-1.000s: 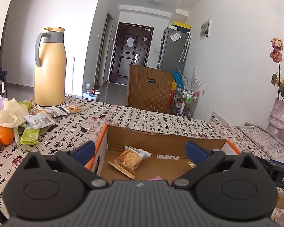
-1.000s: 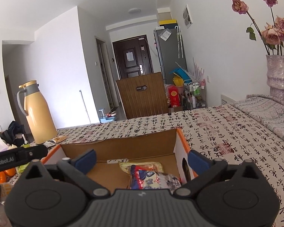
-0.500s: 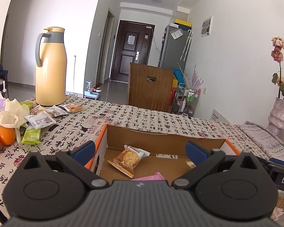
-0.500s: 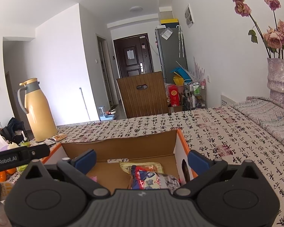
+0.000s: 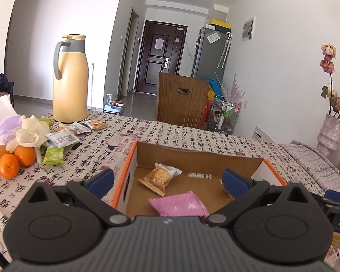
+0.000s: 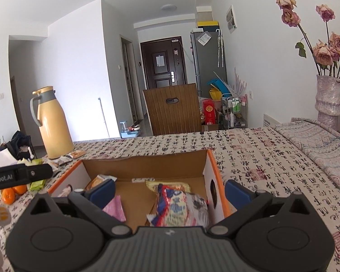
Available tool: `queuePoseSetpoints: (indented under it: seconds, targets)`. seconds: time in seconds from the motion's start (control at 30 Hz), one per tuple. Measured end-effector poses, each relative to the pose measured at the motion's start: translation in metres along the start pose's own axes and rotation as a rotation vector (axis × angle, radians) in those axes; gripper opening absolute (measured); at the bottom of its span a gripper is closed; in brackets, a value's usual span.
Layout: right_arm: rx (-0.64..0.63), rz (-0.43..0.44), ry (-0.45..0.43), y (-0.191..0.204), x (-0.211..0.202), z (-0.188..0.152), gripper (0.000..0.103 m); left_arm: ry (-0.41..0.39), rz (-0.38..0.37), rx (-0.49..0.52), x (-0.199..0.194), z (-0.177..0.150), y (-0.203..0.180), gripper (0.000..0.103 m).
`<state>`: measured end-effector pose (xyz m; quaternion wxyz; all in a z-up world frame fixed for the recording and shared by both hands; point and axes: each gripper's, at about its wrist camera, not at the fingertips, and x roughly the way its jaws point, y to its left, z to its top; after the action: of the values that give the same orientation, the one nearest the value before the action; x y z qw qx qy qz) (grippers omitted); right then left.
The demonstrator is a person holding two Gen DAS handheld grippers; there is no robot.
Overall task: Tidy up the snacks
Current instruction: 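Move both tools back over the snacks beside the box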
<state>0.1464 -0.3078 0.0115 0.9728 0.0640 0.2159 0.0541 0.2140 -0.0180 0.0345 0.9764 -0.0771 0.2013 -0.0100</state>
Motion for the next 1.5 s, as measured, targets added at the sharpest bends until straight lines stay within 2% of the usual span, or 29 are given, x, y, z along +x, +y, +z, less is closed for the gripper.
queuePoseSetpoints:
  seconds: [0.43, 0.8, 1.1, 1.5]
  targets:
    - [-0.047, -0.036, 0.057, -0.016, -0.043, -0.037, 0.103, 0.046, 0.035, 0.01, -0.039, -0.042, 0.02, 0.103]
    - [-0.068, -0.092, 0.115, -0.034, -0.061, -0.067, 0.103, 0.127, 0.064, 0.029, -0.04, -0.084, 0.048, 0.103]
    - [-0.078, -0.124, 0.154, -0.041, -0.06, -0.074, 0.103, 0.119, 0.046, 0.028, -0.037, -0.094, 0.054, 0.103]
    - [-0.081, -0.102, 0.179, -0.044, -0.056, -0.077, 0.103, 0.099, 0.03, 0.009, -0.037, -0.099, 0.057, 0.103]
